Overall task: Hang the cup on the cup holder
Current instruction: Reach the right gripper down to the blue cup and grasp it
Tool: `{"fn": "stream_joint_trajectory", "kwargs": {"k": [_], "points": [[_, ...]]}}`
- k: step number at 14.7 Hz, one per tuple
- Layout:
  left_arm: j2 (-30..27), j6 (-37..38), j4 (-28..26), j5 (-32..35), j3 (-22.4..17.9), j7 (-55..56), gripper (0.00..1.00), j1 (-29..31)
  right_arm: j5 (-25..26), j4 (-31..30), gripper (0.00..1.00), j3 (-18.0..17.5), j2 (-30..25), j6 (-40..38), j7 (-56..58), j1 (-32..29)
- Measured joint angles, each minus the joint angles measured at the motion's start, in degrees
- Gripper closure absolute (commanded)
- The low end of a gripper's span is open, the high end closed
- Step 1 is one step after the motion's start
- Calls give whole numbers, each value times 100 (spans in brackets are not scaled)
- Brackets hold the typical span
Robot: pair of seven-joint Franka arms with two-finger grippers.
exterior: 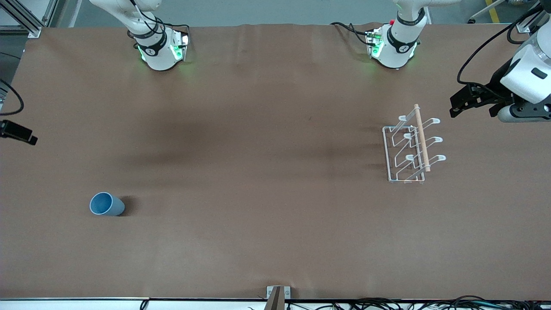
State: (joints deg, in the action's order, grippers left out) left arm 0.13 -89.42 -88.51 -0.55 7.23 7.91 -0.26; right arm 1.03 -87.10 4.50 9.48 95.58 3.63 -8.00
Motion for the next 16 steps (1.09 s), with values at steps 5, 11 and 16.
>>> {"fn": "stream_joint_trajectory", "kwargs": {"k": [5, 11, 16], "points": [[4, 0, 0, 0, 0, 0, 0, -18, -261, -327, 3, -1, 700, 945, 37, -117], [6, 84, -1, 0, -6, 0, 0, 15, -474, -427, 9, -45, 1500, 1976, 38, -109], [7, 87, 1, 0, -6, 0, 0, 16, -565, -430, 11, -67, 2076, 2693, 38, -105]]}}
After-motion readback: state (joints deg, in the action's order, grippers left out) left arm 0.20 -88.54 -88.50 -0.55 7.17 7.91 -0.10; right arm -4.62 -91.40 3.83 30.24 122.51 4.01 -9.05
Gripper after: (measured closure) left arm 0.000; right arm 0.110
